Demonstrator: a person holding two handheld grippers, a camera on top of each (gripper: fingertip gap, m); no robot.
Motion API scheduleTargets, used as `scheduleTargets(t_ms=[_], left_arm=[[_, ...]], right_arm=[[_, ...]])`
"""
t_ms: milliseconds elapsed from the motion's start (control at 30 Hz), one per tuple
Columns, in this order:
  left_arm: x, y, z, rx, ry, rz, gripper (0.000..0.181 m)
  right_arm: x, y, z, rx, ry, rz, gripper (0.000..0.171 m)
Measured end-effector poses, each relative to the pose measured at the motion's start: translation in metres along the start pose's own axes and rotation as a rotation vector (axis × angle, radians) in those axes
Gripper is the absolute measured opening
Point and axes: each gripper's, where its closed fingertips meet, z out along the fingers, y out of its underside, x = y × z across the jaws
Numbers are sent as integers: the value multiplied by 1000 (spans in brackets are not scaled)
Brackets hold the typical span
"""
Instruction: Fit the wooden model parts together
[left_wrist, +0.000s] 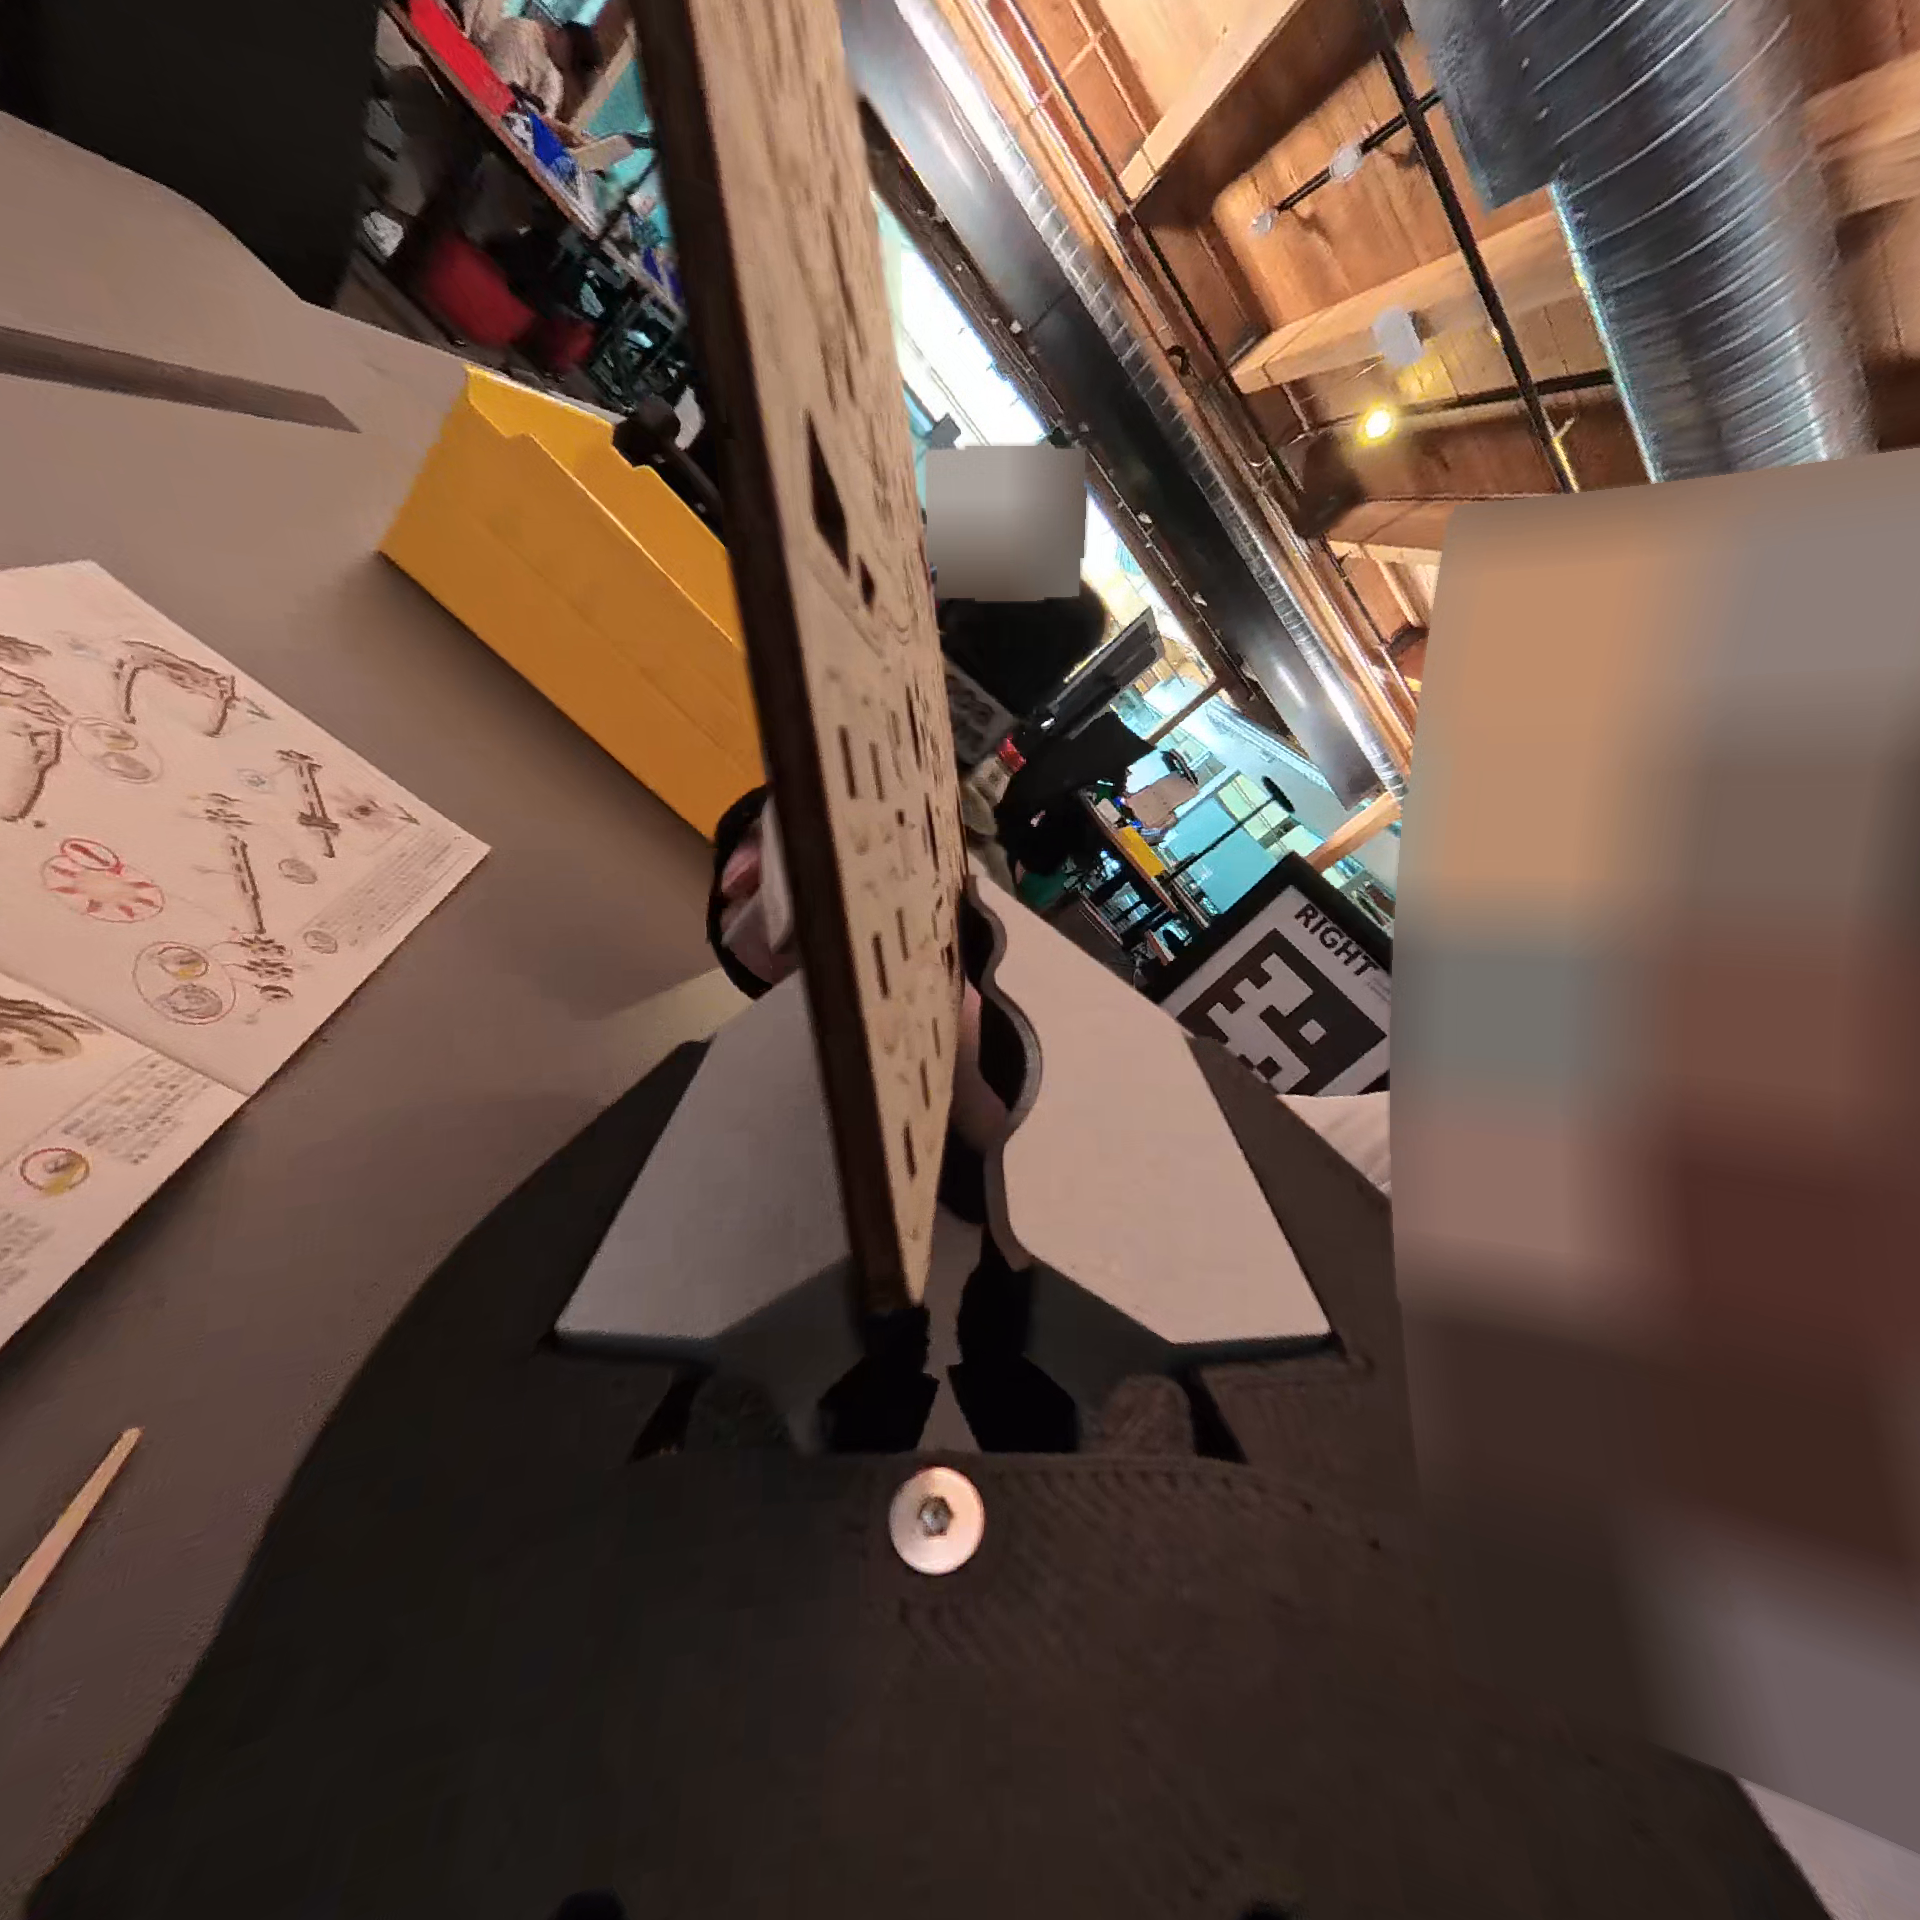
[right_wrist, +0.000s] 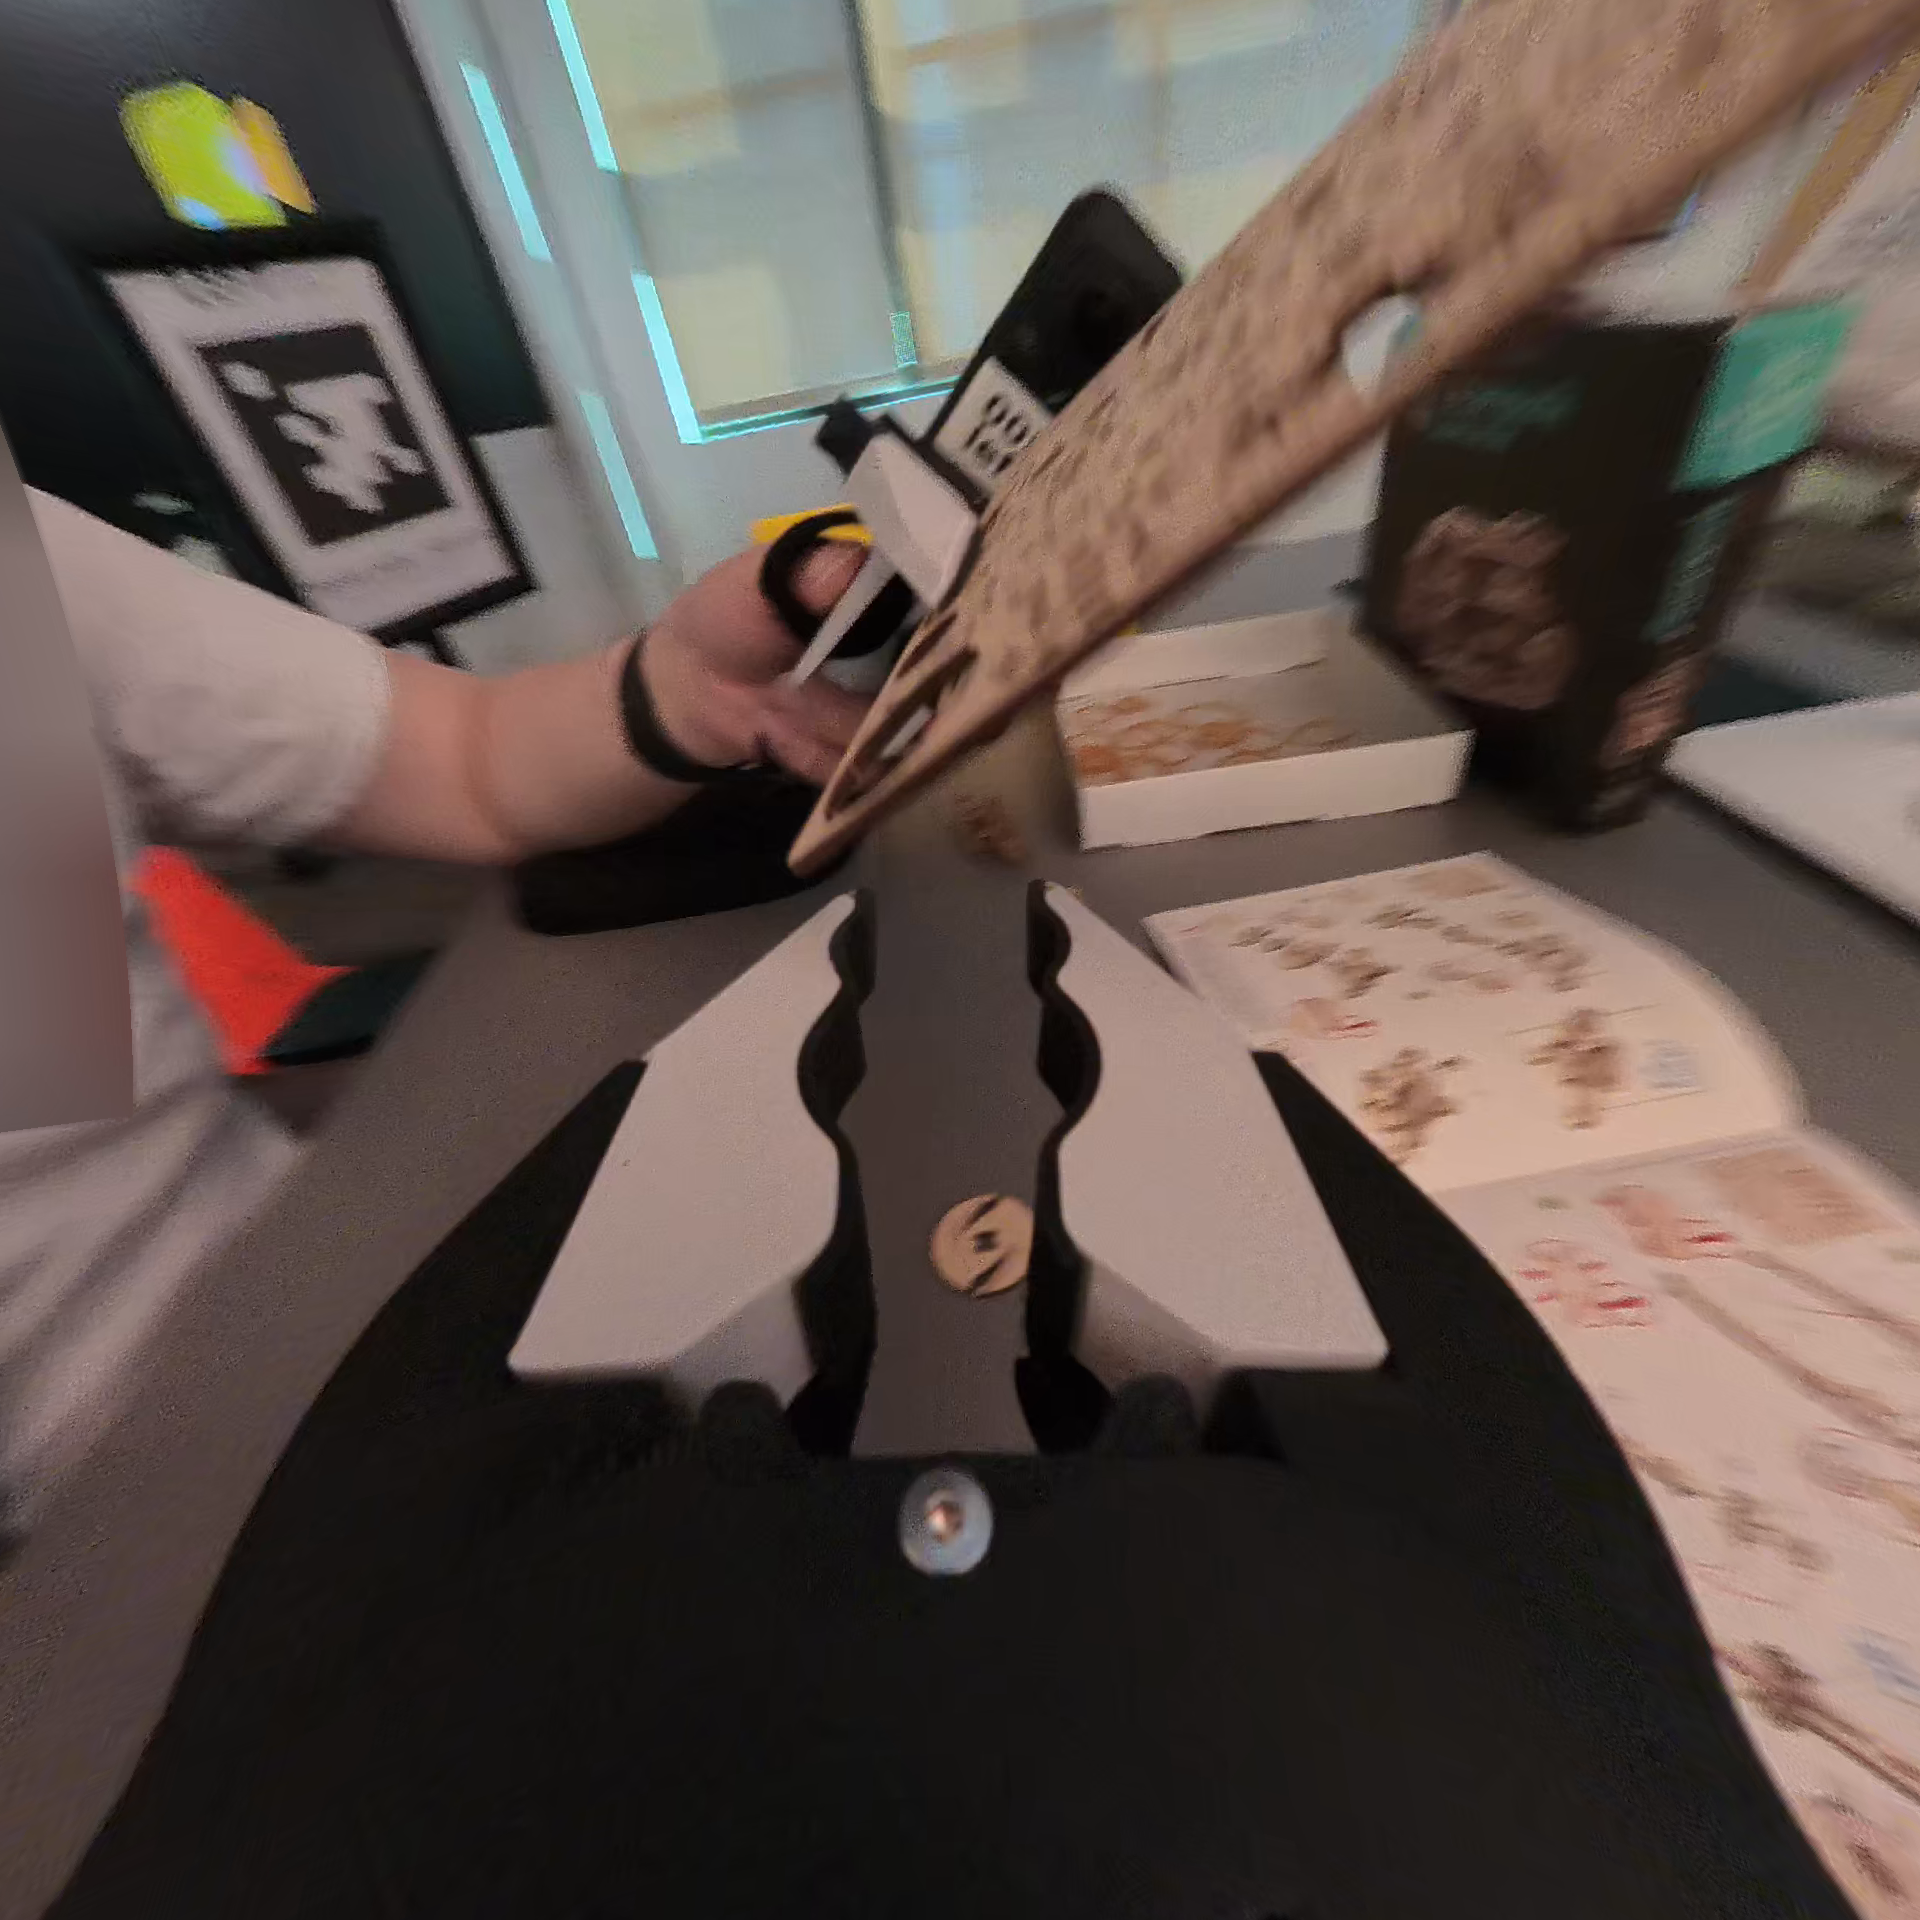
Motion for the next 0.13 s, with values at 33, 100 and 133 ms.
scheduleTargets(t_ms=[33, 100, 133], left_arm=[[-2, 1, 1, 4, -11, 0, 2], [0, -1, 2, 30, 1, -8, 2], [2, -2, 3, 46, 14, -22, 2]], right_arm=[[3, -6, 0, 33, 55, -54, 26], [3, -22, 0, 130, 99, -80, 23], [3, -26, 1, 156, 107, -70, 22]])
